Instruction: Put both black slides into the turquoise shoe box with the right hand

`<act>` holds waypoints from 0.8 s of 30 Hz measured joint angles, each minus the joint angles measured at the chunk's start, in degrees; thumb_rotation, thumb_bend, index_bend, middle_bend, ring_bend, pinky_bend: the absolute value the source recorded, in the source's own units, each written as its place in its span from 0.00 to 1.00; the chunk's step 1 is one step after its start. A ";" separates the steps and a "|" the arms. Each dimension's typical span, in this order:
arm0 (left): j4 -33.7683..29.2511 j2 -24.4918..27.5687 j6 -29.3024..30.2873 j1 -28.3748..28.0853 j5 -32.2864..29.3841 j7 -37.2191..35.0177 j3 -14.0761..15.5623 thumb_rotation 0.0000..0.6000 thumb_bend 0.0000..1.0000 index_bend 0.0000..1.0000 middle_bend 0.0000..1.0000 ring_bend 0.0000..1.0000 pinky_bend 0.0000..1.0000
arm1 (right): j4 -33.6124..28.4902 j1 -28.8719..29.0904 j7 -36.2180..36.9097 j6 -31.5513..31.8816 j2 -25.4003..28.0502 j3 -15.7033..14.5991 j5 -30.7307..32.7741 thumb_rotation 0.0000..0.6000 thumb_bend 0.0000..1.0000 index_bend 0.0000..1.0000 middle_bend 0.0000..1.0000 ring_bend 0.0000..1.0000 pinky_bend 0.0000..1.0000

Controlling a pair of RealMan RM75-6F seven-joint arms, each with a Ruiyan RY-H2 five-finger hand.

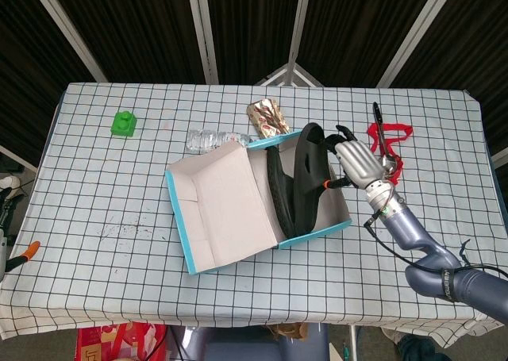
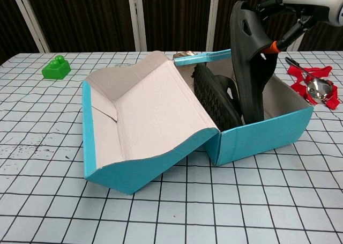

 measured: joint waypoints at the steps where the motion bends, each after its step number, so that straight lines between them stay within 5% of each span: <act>1: 0.01 -0.04 -0.10 -0.04 0.01 0.05 0.03 1.00 0.24 0.17 0.07 0.00 0.09 | 0.09 -0.19 0.35 0.11 -0.15 -0.19 -0.74 1.00 0.31 0.51 0.41 0.23 0.02; 13: -0.10 0.21 0.09 0.08 0.03 -0.45 0.02 1.00 0.24 0.17 0.07 0.00 0.09 | -0.79 -0.67 -0.84 -2.93 -1.78 -2.48 -4.97 1.00 0.31 0.51 0.43 0.23 0.02; 24: -0.25 0.70 0.07 0.16 0.10 -1.38 0.04 1.00 0.24 0.17 0.07 0.00 0.09 | -3.27 0.82 -11.96 -11.17 -1.90 -2.56 4.76 1.00 0.31 0.51 0.44 0.25 0.02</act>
